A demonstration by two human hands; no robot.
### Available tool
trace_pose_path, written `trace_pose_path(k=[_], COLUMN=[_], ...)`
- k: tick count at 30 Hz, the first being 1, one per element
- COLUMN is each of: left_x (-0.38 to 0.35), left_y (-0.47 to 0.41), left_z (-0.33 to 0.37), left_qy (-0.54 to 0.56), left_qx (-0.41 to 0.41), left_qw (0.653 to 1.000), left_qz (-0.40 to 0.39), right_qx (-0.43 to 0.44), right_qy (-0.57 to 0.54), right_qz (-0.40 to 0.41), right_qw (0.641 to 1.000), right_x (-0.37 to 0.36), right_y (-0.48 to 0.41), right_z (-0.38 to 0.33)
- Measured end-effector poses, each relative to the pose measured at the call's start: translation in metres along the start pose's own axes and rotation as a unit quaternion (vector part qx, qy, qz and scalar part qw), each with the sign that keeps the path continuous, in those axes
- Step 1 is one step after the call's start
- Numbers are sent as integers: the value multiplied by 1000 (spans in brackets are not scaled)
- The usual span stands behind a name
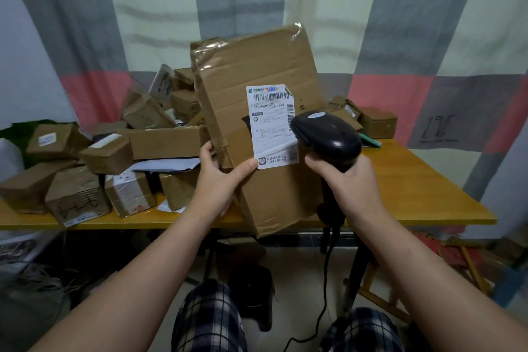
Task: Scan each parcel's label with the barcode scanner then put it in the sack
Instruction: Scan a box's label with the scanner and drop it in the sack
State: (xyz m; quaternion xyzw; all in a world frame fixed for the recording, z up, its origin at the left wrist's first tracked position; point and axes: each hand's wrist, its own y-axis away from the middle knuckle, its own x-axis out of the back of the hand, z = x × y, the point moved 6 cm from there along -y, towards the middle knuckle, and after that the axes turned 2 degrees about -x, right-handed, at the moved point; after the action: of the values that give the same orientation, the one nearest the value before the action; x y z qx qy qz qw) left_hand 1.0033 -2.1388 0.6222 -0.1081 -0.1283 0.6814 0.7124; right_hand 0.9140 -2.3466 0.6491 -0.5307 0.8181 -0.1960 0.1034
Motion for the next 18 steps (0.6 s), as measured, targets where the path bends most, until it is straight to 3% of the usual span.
trace_pose_path(k=[3, 8, 13, 18], left_x=[45, 150, 258, 342], left_y=[17, 41, 81, 137], left_z=[8, 12, 18, 26], left_qy=[10, -27, -74, -181], left_qx=[-17, -59, -56, -26], left_qw=[998, 978, 943, 903], left_qz=[58, 198, 320, 389], right_qx=[17, -2, -11, -48], right_qy=[26, -14, -76, -117], right_qz=[-25, -167, -302, -394], right_qw=[999, 986, 950, 910], right_x=[-29, -126, -248, -348], right_y=[-7, -5, 17, 57], right_z=[-7, -16, -27, -24])
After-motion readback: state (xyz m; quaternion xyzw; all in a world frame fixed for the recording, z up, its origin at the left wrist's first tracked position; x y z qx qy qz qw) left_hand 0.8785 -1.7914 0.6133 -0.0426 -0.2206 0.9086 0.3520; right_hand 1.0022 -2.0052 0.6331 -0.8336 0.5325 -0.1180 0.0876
